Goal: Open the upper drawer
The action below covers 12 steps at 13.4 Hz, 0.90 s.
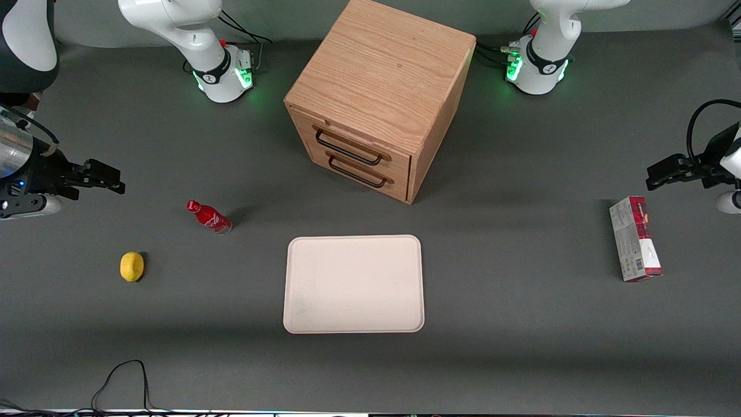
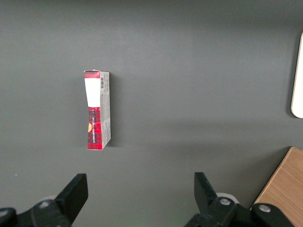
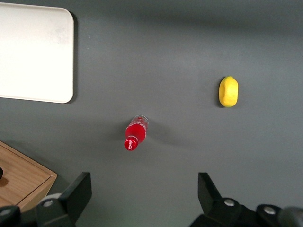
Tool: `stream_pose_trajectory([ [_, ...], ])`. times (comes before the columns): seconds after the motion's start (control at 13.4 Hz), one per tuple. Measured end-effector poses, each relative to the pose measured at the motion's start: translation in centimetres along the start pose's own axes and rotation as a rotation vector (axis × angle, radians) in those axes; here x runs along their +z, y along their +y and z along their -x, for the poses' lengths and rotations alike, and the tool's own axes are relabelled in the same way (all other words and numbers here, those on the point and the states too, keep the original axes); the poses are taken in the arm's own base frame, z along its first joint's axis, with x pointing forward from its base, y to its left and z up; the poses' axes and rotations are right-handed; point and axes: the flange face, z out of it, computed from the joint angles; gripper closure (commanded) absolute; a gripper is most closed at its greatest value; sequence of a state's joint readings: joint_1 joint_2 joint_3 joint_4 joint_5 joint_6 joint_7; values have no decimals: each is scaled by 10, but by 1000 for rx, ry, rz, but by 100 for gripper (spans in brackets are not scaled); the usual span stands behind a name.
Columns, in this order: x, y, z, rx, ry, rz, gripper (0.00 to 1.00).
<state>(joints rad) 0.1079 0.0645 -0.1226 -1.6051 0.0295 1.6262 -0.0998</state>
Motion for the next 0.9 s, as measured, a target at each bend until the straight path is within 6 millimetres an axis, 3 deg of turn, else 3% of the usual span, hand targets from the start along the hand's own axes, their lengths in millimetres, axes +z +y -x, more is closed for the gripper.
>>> stream_pose_trajectory([
  [0.37, -13, -5, 2, -9, -4, 0, 0],
  [0.9, -14, -41, 0, -72, -1, 2, 0],
])
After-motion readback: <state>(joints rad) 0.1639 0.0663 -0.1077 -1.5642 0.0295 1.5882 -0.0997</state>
